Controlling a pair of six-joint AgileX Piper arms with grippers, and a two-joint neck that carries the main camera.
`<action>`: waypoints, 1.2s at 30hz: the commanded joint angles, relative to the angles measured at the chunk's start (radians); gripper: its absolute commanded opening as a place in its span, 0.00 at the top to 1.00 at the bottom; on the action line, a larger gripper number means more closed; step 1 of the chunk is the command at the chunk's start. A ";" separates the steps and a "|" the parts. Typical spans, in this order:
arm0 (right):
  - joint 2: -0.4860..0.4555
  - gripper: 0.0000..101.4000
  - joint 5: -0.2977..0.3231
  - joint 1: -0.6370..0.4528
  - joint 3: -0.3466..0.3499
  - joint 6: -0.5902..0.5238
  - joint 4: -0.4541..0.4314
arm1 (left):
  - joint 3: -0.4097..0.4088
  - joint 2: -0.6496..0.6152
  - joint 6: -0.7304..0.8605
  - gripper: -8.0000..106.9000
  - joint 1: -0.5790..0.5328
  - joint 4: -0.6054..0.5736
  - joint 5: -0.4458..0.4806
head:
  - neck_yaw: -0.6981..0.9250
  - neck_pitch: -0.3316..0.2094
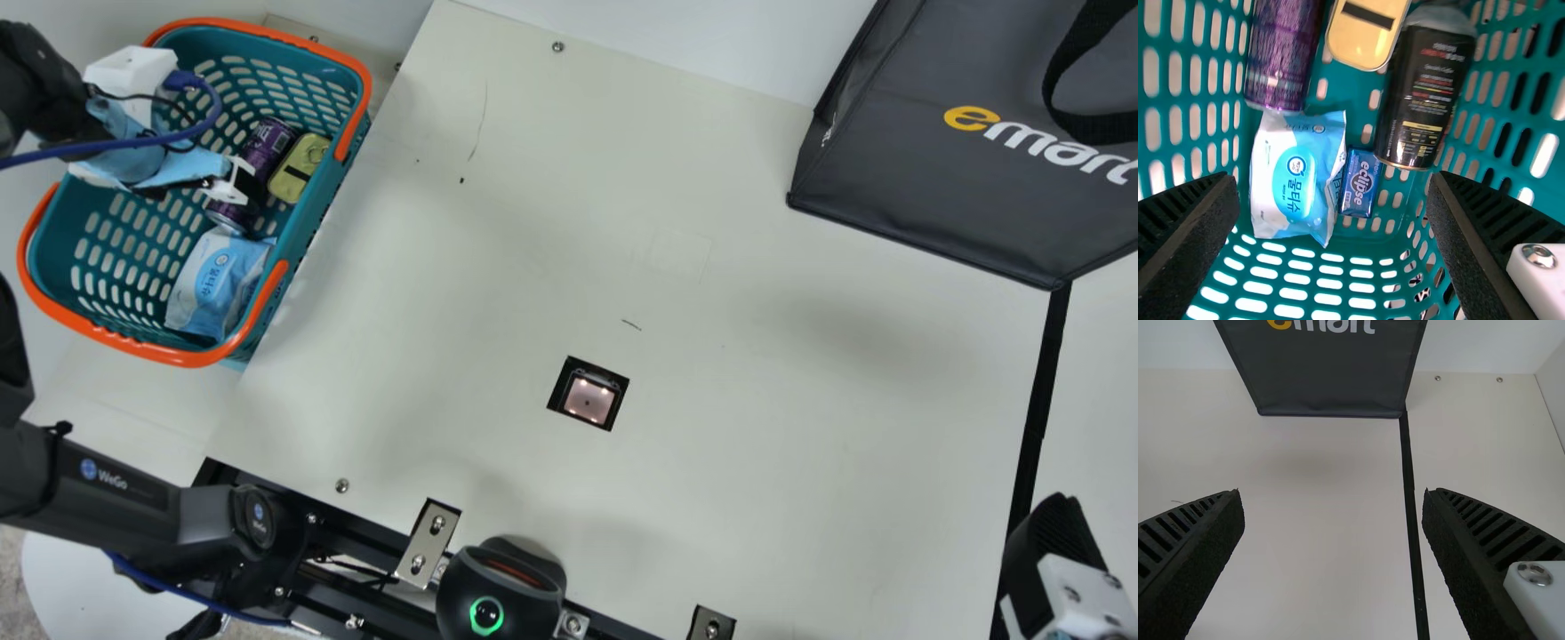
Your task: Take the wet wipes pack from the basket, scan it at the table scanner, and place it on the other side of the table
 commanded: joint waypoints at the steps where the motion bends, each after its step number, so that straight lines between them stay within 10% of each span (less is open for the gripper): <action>1: 0.000 0.06 0.000 0.000 0.000 0.000 0.000 | 0.015 0.001 -0.068 0.15 -0.001 0.012 -0.018 | 0.002 -0.024; 36: 0.000 0.06 0.000 0.000 0.000 0.000 0.000 | 0.157 0.166 -0.524 0.15 0.029 0.212 -0.315 | 0.002 -0.024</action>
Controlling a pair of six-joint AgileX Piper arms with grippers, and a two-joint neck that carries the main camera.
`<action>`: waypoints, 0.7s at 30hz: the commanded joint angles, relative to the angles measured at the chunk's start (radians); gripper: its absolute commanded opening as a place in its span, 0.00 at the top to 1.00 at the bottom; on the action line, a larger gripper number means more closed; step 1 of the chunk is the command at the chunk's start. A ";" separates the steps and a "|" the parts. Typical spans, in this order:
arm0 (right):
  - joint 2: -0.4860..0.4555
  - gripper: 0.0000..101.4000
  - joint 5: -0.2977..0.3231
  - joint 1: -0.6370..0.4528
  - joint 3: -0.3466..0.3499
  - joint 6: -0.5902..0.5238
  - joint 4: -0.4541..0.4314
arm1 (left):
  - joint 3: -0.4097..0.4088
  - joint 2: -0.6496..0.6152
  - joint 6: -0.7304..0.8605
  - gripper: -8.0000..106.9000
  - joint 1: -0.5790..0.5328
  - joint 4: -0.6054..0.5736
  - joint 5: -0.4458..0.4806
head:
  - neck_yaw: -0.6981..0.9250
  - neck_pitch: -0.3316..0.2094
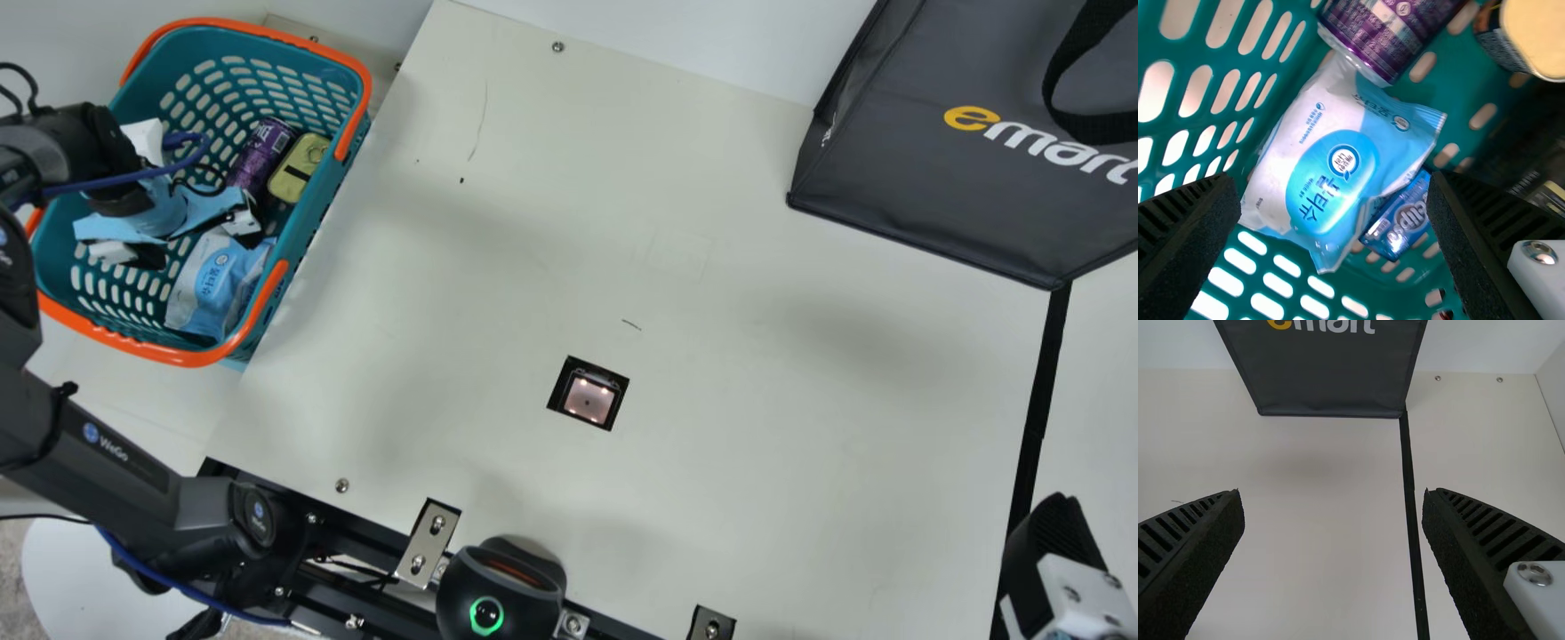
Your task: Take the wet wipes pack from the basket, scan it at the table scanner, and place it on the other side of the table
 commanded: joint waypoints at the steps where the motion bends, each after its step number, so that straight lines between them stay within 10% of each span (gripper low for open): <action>1: 0.000 0.06 0.000 0.000 0.000 0.000 0.000 | 0.016 0.003 -0.008 0.15 0.001 0.012 -0.034 | 0.002 -0.024; 21: 0.000 0.06 0.000 0.000 0.000 0.000 0.000 | 0.124 0.048 -0.074 0.15 -0.012 0.087 -0.227 | 0.002 -0.024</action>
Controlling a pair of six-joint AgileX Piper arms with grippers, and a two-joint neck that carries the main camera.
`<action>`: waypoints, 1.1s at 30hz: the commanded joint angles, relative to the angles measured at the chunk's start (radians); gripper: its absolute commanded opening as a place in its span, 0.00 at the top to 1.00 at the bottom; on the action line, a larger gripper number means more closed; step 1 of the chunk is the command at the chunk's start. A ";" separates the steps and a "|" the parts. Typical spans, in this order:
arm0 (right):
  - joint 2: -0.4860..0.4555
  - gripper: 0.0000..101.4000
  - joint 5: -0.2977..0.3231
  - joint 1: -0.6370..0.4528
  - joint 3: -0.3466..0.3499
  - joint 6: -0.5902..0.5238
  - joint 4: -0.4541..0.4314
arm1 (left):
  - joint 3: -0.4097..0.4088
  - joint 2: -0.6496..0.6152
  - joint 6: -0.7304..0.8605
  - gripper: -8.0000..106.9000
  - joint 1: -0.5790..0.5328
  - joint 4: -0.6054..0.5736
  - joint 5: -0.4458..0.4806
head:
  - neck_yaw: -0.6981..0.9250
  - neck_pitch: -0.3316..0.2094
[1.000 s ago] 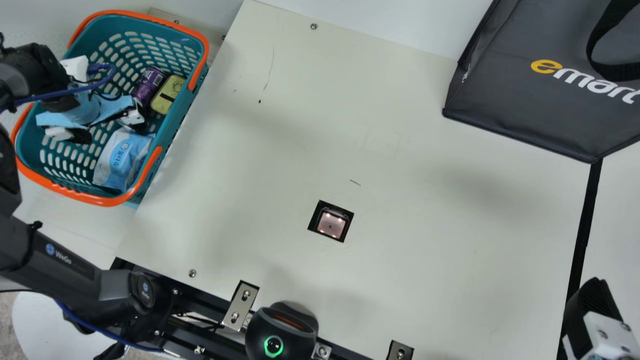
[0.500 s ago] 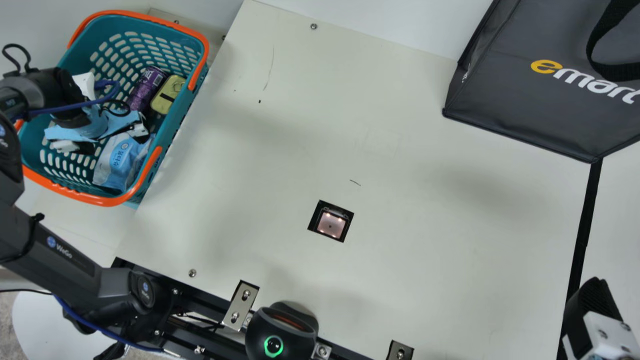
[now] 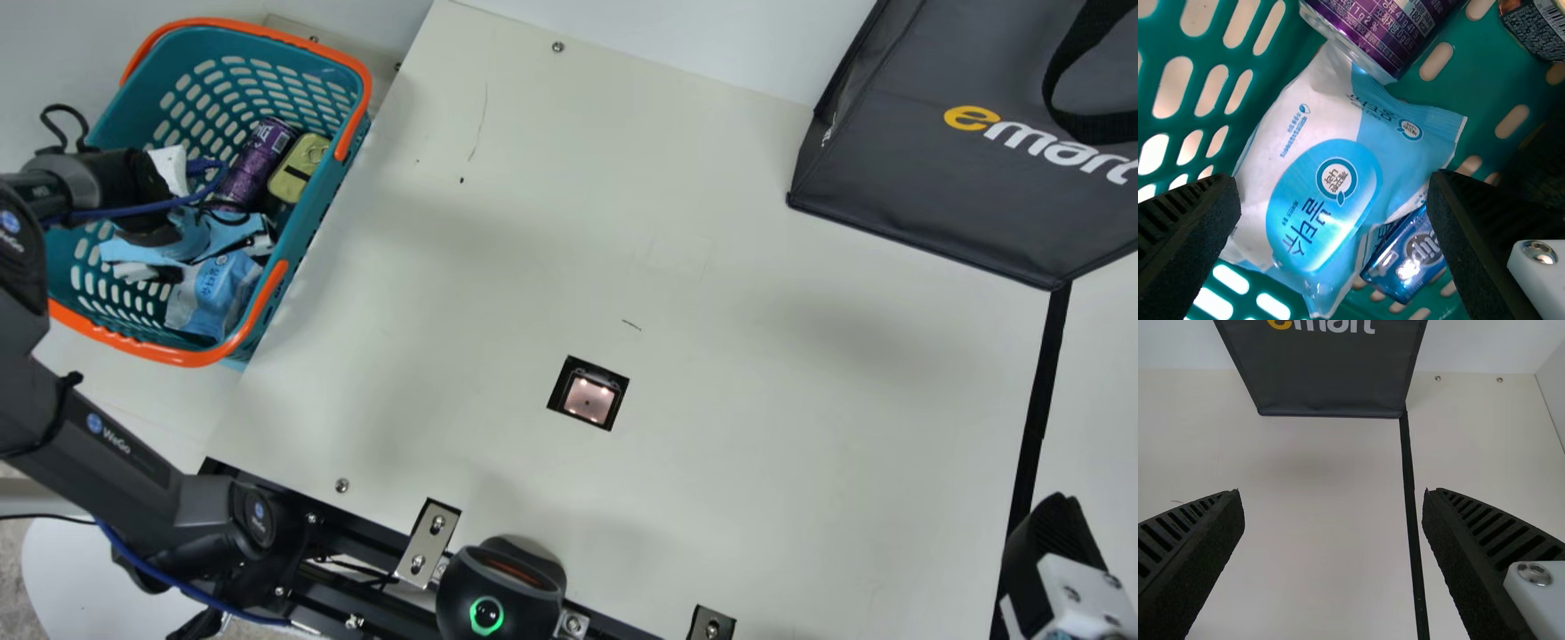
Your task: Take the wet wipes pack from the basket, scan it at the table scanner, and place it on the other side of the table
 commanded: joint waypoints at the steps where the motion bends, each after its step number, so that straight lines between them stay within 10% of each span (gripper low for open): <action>1: 0.000 0.06 0.000 0.000 0.000 0.000 0.000 | 0.004 0.005 -0.006 0.15 0.000 0.010 -0.010 | 0.002 -0.024; 25: 0.000 0.06 0.000 0.000 0.000 0.000 0.000 | -0.002 0.080 0.111 0.15 0.042 -0.050 -0.055 | 0.002 -0.024; 33: 0.000 0.06 0.000 0.000 0.000 0.000 0.000 | -0.009 0.081 0.131 0.61 0.048 -0.068 -0.051 | 0.002 -0.024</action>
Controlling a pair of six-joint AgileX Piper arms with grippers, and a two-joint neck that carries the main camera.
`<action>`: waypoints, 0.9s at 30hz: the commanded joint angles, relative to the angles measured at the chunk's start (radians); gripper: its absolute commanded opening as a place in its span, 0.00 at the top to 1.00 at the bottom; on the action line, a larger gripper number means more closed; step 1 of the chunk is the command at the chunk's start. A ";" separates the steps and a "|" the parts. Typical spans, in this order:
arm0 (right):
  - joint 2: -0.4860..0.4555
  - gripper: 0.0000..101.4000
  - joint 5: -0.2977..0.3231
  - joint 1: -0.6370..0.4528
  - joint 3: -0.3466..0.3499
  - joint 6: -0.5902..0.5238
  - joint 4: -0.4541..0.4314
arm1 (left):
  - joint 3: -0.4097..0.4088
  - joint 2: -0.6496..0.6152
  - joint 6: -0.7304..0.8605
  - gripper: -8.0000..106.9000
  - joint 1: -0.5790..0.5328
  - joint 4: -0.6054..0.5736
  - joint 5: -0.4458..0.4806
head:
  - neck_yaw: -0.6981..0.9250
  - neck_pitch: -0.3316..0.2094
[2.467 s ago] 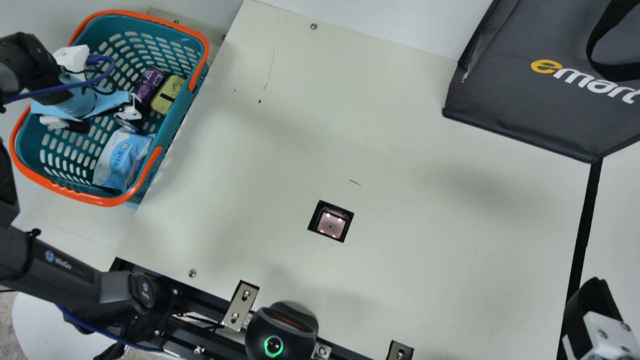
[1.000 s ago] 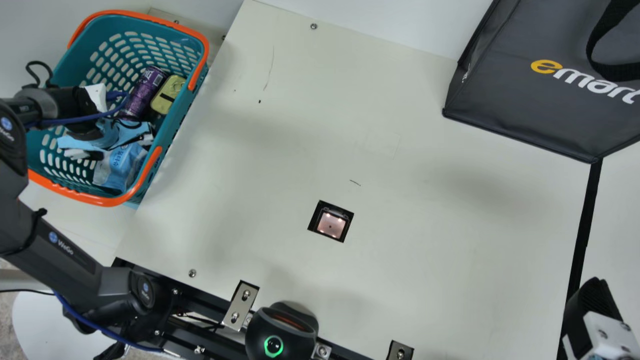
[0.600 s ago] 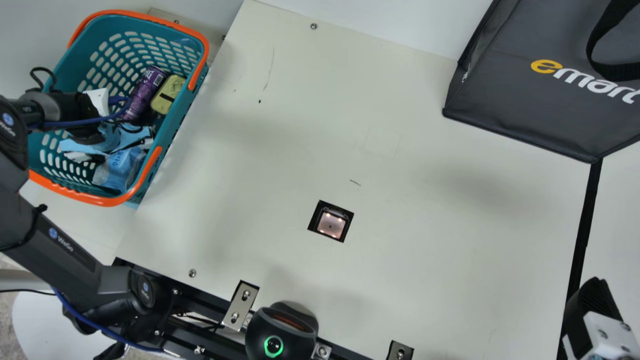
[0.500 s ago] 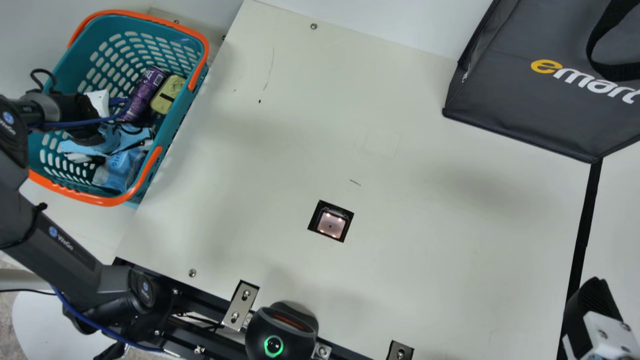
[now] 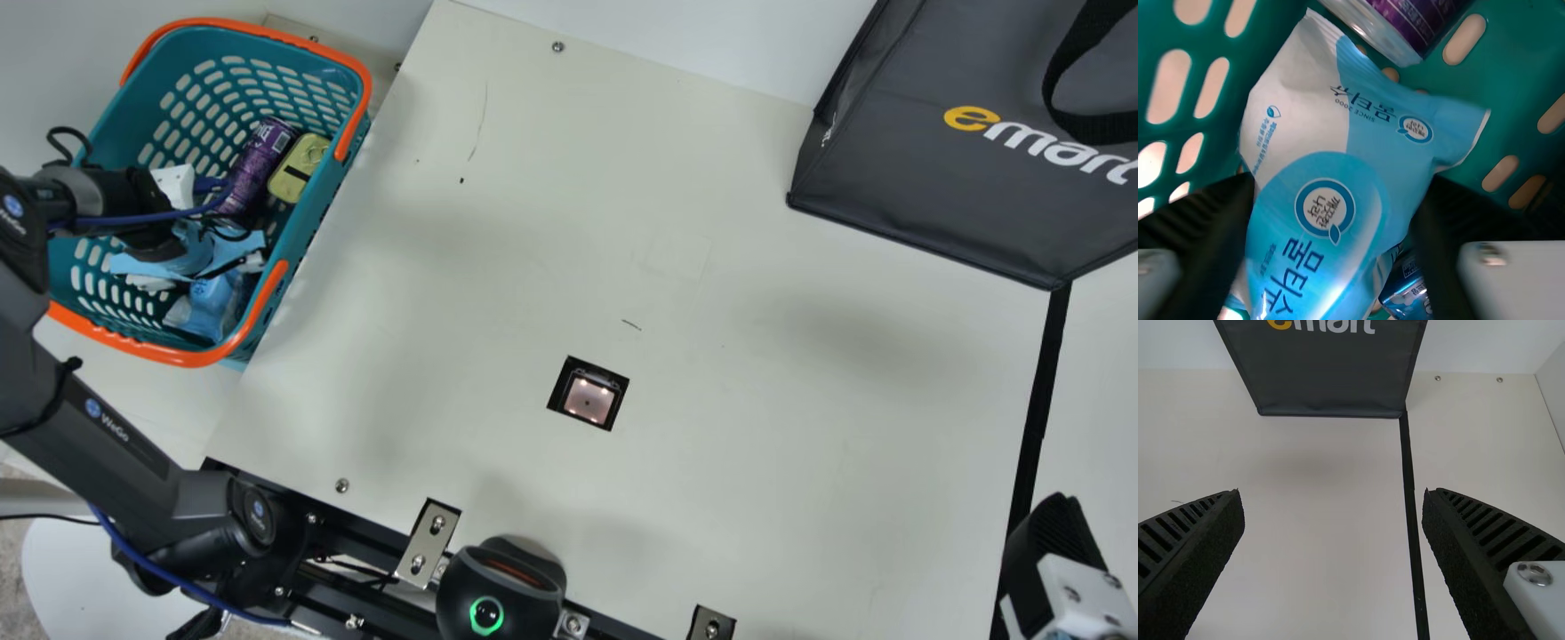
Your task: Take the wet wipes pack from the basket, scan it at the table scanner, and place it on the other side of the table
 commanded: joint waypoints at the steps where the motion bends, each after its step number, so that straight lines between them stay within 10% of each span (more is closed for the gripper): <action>1: 0.000 0.06 0.000 0.000 0.000 0.000 0.000 | -0.002 -0.002 0.002 0.67 0.001 -0.001 0.000 | 0.002 -0.024; 7: 0.000 0.06 0.000 0.000 0.000 0.000 0.000 | -0.002 -0.021 0.017 1.00 0.001 -0.016 0.012 | 0.002 -0.024; 27: 0.000 0.06 0.000 0.000 0.000 0.000 0.000 | 0.004 -0.215 0.079 1.00 -0.018 -0.092 0.122 | 0.002 -0.024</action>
